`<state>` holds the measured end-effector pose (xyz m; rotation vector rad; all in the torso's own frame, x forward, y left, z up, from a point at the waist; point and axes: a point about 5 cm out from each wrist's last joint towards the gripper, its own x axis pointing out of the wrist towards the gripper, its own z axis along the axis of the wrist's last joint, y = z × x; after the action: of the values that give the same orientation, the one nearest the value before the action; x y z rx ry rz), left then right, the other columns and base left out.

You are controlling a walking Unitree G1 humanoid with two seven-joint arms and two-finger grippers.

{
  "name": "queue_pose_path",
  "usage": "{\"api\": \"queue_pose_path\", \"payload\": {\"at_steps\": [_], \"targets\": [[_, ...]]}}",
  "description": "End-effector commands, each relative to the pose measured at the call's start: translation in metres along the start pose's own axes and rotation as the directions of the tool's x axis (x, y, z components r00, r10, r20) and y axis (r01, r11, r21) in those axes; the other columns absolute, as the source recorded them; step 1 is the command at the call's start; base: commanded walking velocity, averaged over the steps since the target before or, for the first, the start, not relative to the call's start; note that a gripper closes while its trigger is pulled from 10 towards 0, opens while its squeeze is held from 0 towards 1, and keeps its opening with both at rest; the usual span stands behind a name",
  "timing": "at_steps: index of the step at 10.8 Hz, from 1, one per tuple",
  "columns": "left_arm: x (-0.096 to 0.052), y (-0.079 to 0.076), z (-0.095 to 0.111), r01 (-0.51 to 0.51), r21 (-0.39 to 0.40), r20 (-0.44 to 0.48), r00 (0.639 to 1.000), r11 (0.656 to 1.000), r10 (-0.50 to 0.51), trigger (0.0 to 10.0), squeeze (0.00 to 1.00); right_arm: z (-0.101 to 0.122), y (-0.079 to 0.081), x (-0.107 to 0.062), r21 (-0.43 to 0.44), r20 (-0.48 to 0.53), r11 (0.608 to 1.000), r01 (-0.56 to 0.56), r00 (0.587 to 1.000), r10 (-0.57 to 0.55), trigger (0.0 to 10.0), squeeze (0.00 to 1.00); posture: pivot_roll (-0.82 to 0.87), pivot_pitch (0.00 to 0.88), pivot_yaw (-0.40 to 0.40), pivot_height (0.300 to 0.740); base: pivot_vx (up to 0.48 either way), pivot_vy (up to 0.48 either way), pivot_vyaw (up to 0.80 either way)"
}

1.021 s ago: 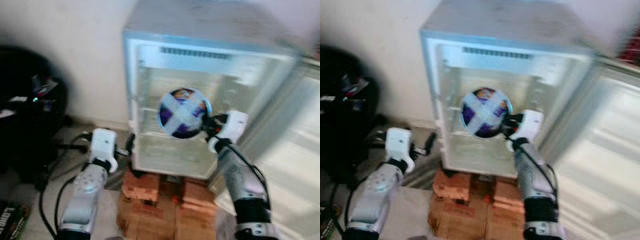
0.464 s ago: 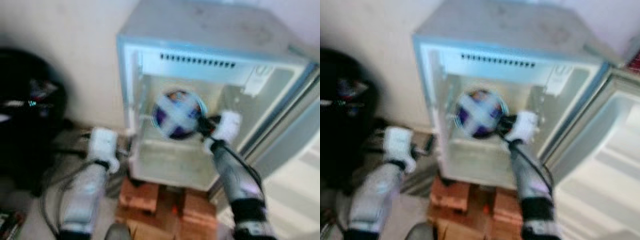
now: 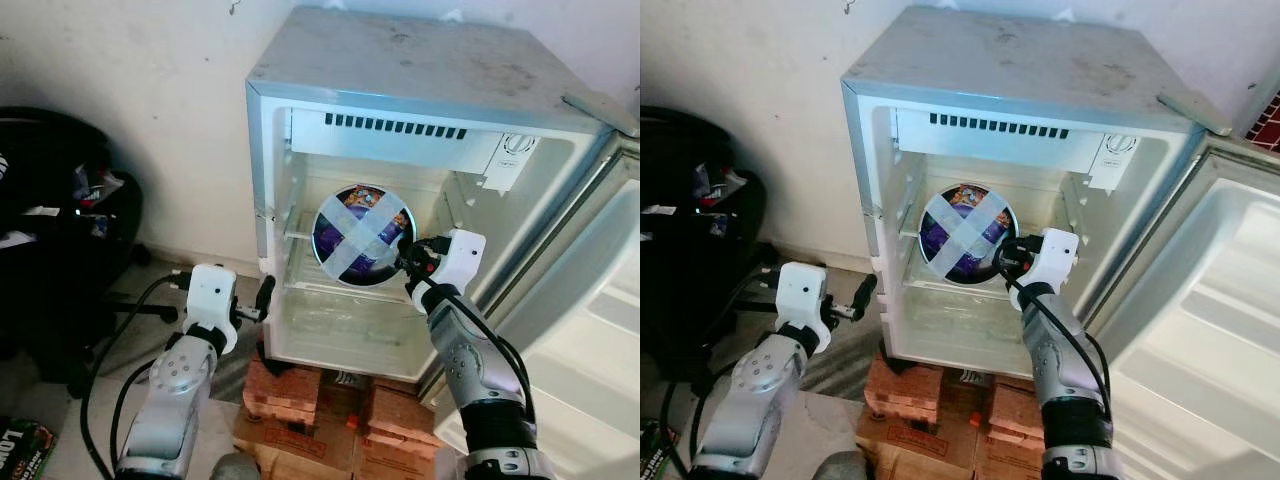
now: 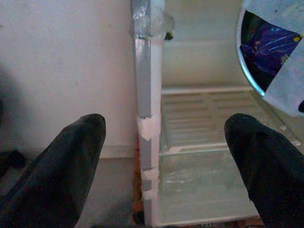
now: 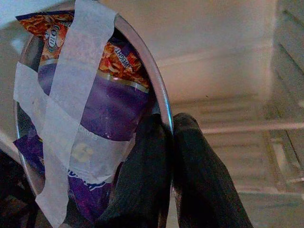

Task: Restocking fridge

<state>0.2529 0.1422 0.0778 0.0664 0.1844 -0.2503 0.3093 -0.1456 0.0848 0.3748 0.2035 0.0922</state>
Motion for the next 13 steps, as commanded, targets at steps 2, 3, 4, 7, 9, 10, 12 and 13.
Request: {"api": "queue_pose_path", "payload": {"at_steps": [2, 3, 4, 7, 9, 10, 12, 13], "targets": [[-0.014, 0.003, -0.004, -0.021, 0.025, -0.044, 0.999, 0.999, 0.022, 10.0, 0.00, -0.006, 0.002, 0.006, 0.035, -0.031, 0.999, 0.020, 0.999, -0.019, 10.0, 0.00, 0.14, 0.072, -0.046, 0.740, 0.000, 0.000, 0.00], [-0.023, 0.003, -0.010, -0.019, 0.017, -0.082, 0.996, 1.000, 0.021, 10.0, 0.00, -0.012, 0.001, 0.005, 0.061, -0.056, 0.997, 0.040, 0.998, -0.036, 10.0, 0.00, 0.15, 0.092, -0.046, 0.740, 0.000, 0.000, 0.00], [-0.034, 0.004, -0.015, -0.025, 0.011, -0.110, 0.994, 1.000, 0.026, 10.0, 0.00, -0.019, -0.001, 0.006, 0.096, -0.075, 0.993, 0.072, 0.995, -0.065, 10.0, 0.00, 0.17, 0.121, -0.042, 0.740, 0.000, 0.000, 0.00], [-0.045, 0.000, -0.007, 0.010, 0.006, -0.113, 0.994, 1.000, -0.009, 10.0, 0.00, -0.005, -0.009, 0.025, 0.214, -0.020, 0.960, 0.180, 0.983, -0.180, 10.0, 0.00, 0.21, 0.148, -0.014, 0.740, 0.000, 0.000, 0.00], [-0.047, 0.004, -0.003, 0.016, 0.013, -0.113, 0.994, 1.000, -0.015, 10.0, 0.00, 0.009, -0.011, 0.032, 0.232, 0.022, 0.948, 0.216, 0.974, -0.227, 10.0, 0.00, 0.21, 0.148, -0.008, 0.740, 0.000, 0.000, -0.40], [-0.046, 0.006, -0.004, 0.013, 0.020, -0.122, 0.992, 1.000, -0.011, 10.0, 0.00, 0.011, -0.013, 0.033, 0.231, 0.029, 0.947, 0.224, 0.971, -0.237, 10.0, 0.00, 0.20, 0.145, -0.010, 0.740, 0.000, 0.000, -0.80], [-0.043, 0.002, -0.004, 0.005, 0.009, -0.120, 0.993, 1.000, -0.004, 10.0, 0.00, 0.016, -0.024, 0.033, 0.228, 0.054, 0.938, 0.261, 0.958, -0.280, 10.0, 0.00, 0.19, 0.127, -0.022, 0.740, 0.000, 0.000, -0.40], [-0.043, -0.002, -0.003, 0.010, -0.010, -0.112, 0.994, 1.000, -0.011, 10.0, 0.00, 0.020, -0.028, 0.033, 0.221, 0.068, 0.938, 0.265, 0.956, -0.286, 10.0, 0.00, 0.18, 0.118, -0.031, 0.740, 0.000, 0.000, 0.00]]}}
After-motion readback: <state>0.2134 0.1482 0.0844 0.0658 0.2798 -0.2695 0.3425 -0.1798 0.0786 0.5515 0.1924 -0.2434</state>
